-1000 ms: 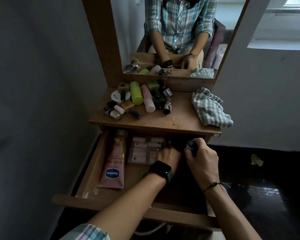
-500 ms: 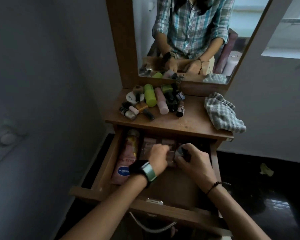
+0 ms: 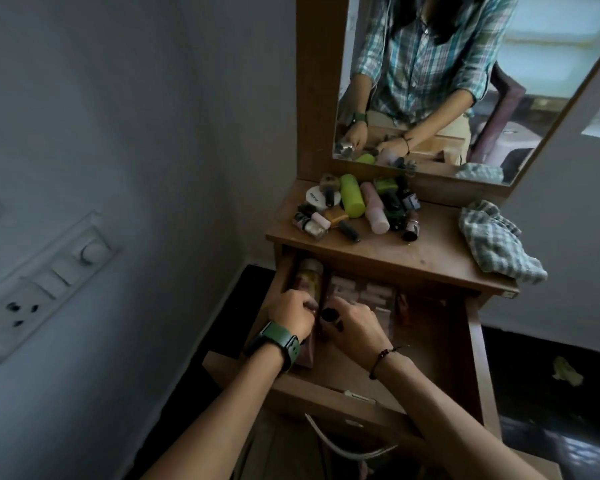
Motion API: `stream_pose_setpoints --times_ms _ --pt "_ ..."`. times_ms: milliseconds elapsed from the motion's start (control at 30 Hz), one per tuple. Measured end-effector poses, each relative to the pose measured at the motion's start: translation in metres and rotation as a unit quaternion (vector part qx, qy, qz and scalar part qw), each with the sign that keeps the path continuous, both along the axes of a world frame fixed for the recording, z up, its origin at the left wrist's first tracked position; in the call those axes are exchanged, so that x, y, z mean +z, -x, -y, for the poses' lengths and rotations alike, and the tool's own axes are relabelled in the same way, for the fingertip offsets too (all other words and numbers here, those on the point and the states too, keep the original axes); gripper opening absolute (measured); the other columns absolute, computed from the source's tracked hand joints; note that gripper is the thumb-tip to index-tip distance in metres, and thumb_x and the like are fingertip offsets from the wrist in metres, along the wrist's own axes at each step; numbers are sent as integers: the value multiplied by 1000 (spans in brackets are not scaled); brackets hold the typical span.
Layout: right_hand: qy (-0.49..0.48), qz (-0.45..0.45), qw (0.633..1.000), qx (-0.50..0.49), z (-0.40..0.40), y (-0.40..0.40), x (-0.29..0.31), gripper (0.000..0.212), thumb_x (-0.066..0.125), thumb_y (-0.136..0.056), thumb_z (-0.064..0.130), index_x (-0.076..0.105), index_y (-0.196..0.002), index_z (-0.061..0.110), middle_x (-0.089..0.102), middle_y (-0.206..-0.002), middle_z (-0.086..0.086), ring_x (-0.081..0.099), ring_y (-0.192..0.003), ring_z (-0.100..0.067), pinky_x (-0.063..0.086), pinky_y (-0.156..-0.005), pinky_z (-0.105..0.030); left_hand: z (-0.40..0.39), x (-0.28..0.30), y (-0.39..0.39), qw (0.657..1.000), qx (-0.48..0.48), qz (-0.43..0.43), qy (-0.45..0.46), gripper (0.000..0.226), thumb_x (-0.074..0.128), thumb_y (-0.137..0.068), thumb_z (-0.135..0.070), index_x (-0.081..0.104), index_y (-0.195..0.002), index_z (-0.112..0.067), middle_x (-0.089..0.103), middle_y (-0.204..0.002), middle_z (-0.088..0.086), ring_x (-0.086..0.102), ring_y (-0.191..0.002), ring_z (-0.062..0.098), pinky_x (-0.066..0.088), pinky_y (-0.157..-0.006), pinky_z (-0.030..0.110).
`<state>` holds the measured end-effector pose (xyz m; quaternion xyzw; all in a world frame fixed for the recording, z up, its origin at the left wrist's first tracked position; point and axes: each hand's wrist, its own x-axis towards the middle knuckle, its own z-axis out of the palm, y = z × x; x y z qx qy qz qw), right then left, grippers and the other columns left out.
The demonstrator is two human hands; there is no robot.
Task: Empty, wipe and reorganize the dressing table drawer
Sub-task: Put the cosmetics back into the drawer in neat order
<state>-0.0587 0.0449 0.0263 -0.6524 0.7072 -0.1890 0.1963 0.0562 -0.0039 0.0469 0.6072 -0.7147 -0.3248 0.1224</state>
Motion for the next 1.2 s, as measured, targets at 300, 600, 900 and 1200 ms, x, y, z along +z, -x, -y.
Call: stream_pose_setpoints --times_ms 300,600,900,1200 --pt "12 14 1000 -21 -13 5 12 41 56 -87 20 44 -126 14 53 -119 -3 55 -104 -21 42 -76 -23 0 1 1 999 18 -39 20 24 48 -89 -5 69 -101 -11 69 -109 11 63 -103 27 53 -86 32" --pt "194 46 929 -313 24 94 79 21 59 -85 20 66 -90 1 70 -93 -19 63 -91 -35 46 -73 -37 26 51 15 973 84 -121 177 21 48 -91 -5 66 -102 -10 66 -108 9 61 -98 26 41 -76 24" --pt "-46 42 944 -324 91 131 101 32 63 -82 28 61 -98 -1 65 -91 -17 60 -83 -31 42 -63 -31 102 64 24 989 -56 43 128 40 47 -86 3 54 -124 -8 51 -132 18 45 -123 35 39 -104 39" --pt "-57 26 950 -305 78 133 104 32 70 -76 28 66 -94 2 59 -79 -12 55 -75 -26 39 -51 -27 104 58 14 910 -216 215 280 41 48 -90 -7 47 -131 -14 40 -137 14 39 -124 30 37 -101 36"
